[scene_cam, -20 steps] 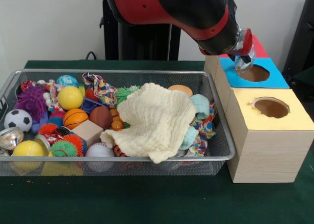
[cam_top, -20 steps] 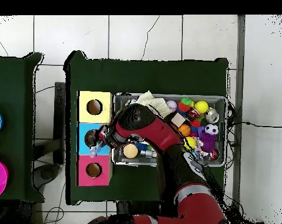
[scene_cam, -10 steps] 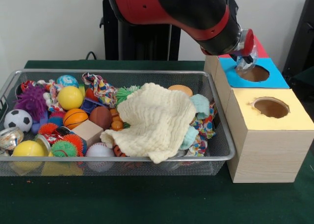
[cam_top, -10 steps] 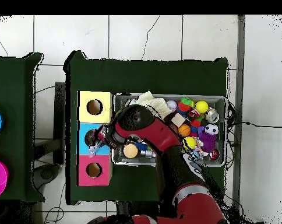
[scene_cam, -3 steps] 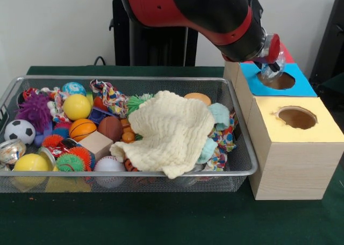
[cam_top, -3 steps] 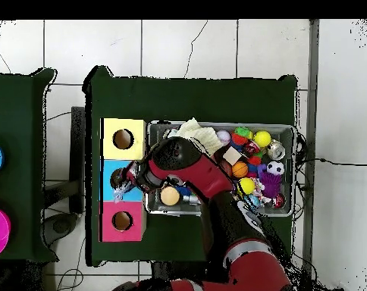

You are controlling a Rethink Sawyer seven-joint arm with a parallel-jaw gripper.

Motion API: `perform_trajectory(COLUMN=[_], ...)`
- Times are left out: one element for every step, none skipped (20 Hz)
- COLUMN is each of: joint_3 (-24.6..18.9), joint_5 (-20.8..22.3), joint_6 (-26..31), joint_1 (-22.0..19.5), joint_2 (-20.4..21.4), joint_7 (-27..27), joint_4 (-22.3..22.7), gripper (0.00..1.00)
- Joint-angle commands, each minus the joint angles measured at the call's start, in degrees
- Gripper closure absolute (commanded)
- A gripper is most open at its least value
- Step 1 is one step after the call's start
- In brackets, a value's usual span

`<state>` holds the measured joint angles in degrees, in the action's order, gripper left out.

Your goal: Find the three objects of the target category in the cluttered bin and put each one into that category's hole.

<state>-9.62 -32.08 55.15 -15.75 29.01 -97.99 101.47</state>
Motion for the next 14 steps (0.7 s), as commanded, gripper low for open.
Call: perform_trajectory(joint_3=[-5.6,-5.6,-5.6,-5.4,-5.2,-4.9,-4.7,-4.9,-5.1,-5.0,-4.9,-5.1,-5.3,-5.4], joint_5=[-4.3,-4.0,-3.8,-3.8,-3.8,-3.8,-3.8,-3.7,-3.6,-3.2,-2.9,-3.1,-3.2,-3.1], joint_6=[-7.0,-7.0,-7.1,-7.3,-7.5,-7.7,-8.0,-9.2,-10.4,-10.0,-9.7,-9.3,-8.8,-8.4], joint_1=[0.3,0.3,0.4,0.6,0.7,0.9,1.0,1.0,1.0,1.1,1.2,1.0,0.8,0.7], joint_2=[-1.5,-1.5,-1.6,-1.5,-1.5,-1.5,-1.5,-1.3,-1.2,-0.9,-0.7,-0.5,-0.2,-0.7], joint_7=[-6.4,-5.8,-5.3,-5.6,-6.0,-6.4,-6.8,-6.0,-5.3,-5.4,-5.4,-5.5,-5.5,-5.7], joint_4=[4.2,4.1,4.0,3.9,3.9,3.8,3.8,4.2,4.6,4.3,4.1,4.2,4.3,3.7], gripper=[1.0,1.0,0.0,0.0,0.0,0.0,0.0,0.0,0.0,0.0,0.0,0.0,0.0,0.0])
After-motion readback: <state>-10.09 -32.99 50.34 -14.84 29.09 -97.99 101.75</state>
